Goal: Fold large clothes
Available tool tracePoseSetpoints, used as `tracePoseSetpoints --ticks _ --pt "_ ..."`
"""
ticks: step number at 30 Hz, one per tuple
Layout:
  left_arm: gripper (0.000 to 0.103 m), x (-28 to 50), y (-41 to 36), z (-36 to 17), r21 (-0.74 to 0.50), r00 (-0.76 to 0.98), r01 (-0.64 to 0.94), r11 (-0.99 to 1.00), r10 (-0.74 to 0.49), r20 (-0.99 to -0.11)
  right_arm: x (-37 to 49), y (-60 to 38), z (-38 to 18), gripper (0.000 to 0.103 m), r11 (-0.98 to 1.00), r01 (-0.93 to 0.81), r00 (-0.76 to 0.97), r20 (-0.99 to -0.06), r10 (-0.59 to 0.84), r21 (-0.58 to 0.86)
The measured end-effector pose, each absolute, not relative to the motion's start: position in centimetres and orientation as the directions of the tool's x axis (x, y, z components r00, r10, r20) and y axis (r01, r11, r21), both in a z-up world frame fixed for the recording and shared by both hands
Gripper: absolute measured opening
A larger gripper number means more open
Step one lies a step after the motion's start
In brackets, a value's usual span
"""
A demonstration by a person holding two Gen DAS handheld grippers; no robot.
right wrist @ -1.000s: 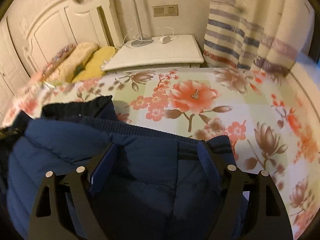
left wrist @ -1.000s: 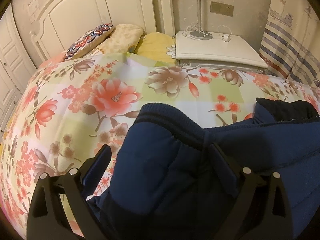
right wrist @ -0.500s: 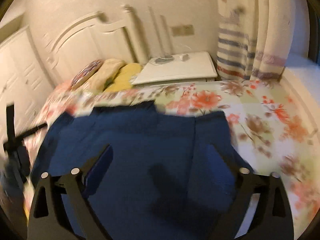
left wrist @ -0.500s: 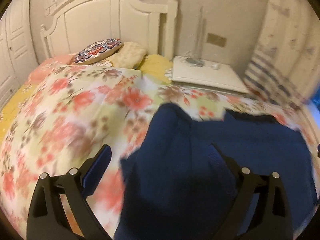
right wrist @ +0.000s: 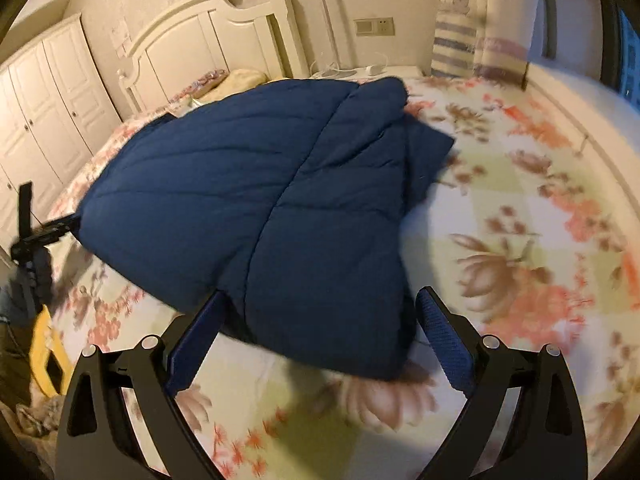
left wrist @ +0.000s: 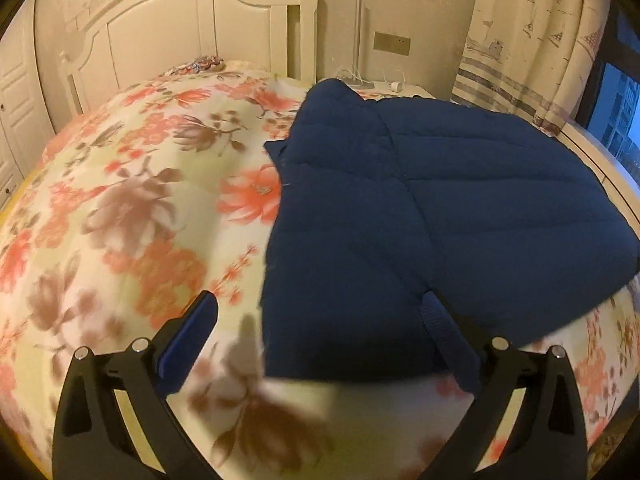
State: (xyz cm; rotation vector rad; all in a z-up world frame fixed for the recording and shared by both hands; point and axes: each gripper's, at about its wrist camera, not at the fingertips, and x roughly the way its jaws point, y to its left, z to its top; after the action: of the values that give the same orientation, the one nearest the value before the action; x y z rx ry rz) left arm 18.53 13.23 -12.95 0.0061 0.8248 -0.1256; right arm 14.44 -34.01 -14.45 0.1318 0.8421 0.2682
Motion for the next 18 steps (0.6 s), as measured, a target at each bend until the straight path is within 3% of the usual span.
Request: tracePoseSetpoints --ticks 2,3,4,7,9,14,18 --pt "0.096 19.3 13.6 -13.2 -0.100 0.646 0.112 0.989 -0.148 -0.749 14.4 -33.5 -14.3 0.074 0.955 -0.198 0.644 -0.705 0.296 0.219" --pt "0.067 19.1 13.7 -13.2 -0.147 0.636 0.149 0.978 -0.209 -0.743 14.0 -33.1 -14.0 0.071 0.957 -0.209 0.655 -0.699 0.288 0.199" --pt "0.053 18.7 13.7 -13.1 -0.183 0.625 0.186 0.965 -0.260 -0.736 13.6 -32.3 -13.8 0.064 0.963 -0.220 0.663 -0.700 0.264 0.154" --pt "0.034 16.3 11.2 -12.7 -0.002 0.675 0.221 0.975 -0.154 -0.721 12.6 -31.0 -13.2 0.052 0.972 -0.220 0.681 -0.700 0.215 0.084" --pt "0.032 14.7 10.1 -12.6 0.049 0.692 0.213 0.976 -0.116 -0.713 11.9 -30.7 -13.1 0.048 0.974 -0.217 0.690 -0.695 0.199 0.064" --pt "0.032 8.4 11.3 -12.6 0.028 0.668 0.258 0.966 -0.157 -0.727 6.8 -31.3 -12.7 0.047 0.963 -0.260 0.670 -0.706 0.228 0.064" --pt "0.039 3.3 12.8 -12.8 0.006 0.645 0.268 0.963 -0.175 -0.744 0.8 -31.8 -13.1 0.052 0.947 -0.299 0.641 -0.711 0.289 0.115"
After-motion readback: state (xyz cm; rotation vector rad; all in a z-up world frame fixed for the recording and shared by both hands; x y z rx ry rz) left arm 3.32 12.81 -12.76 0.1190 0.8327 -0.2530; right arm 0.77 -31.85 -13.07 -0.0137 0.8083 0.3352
